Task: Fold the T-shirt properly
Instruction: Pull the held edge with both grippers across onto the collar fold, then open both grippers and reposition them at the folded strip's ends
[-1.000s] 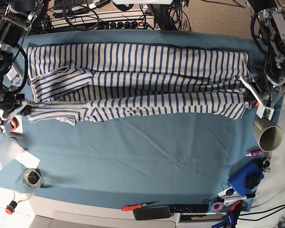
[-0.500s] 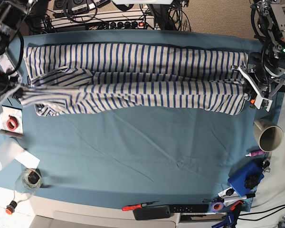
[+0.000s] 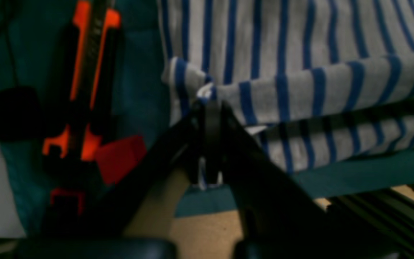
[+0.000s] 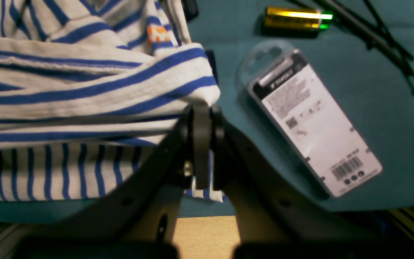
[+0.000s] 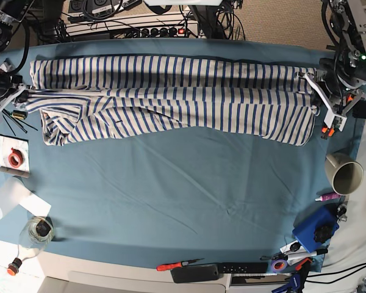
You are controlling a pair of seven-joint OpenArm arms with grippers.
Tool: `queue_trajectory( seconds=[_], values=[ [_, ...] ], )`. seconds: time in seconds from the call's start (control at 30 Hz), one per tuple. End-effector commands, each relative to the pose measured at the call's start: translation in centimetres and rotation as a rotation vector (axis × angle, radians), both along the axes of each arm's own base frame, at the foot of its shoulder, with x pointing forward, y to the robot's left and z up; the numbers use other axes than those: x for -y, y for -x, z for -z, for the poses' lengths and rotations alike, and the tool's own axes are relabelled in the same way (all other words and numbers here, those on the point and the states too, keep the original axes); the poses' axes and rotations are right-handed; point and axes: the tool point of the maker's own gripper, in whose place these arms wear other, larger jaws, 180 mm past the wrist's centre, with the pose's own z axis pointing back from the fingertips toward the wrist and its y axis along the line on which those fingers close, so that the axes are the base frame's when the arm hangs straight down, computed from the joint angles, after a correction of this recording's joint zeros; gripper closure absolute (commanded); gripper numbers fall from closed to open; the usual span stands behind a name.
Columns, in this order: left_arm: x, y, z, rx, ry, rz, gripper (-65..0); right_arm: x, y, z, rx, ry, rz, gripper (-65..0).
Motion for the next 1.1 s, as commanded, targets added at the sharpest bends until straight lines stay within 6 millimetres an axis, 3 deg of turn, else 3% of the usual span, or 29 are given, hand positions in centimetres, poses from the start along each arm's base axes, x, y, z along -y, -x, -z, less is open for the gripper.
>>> queue_trajectory(
  seconds=[0.0, 0.23, 0.47, 0.77, 0.8, 0.93, 1.07],
  values=[
    [-1.1, -0.3, -0.7, 0.019, -0.049, -0.013, 0.0, 1.4, -0.3, -1.5, 0.020, 0.063, 0.003, 0.0],
    [-1.2, -0.1, -0.6, 0.012, -0.055, -0.016, 0.0, 1.4, 0.7, -0.8, -0.012, 0.063, 0.002, 0.0],
    [-1.2, 1.5, 0.4, -0.038, -0.056, -0.015, 0.0, 2.3, 2.0, -0.2, -0.067, 0.108, 0.031, 0.0],
    [-1.1, 1.5, 0.4, -0.031, -0.057, -0.004, 0.0, 2.3, 2.3, 0.0, -0.085, 0.109, 0.019, 0.0],
    [-1.1, 1.5, 0.4, -0.031, -0.057, -0.004, -2.3, 2.2, 2.3, 0.0, -0.086, 0.110, 0.013, 0.0],
    [-1.1, 1.5, 0.4, -0.031, -0.057, -0.004, -19.6, 1.7, 2.0, -0.1, -0.069, 0.084, 0.005, -12.0],
    [-1.1, 1.6, 0.4, -0.034, -0.057, -0.004, -21.3, 0.3, 1.2, -0.3, -0.020, 0.006, -0.019, -12.6]
  ],
)
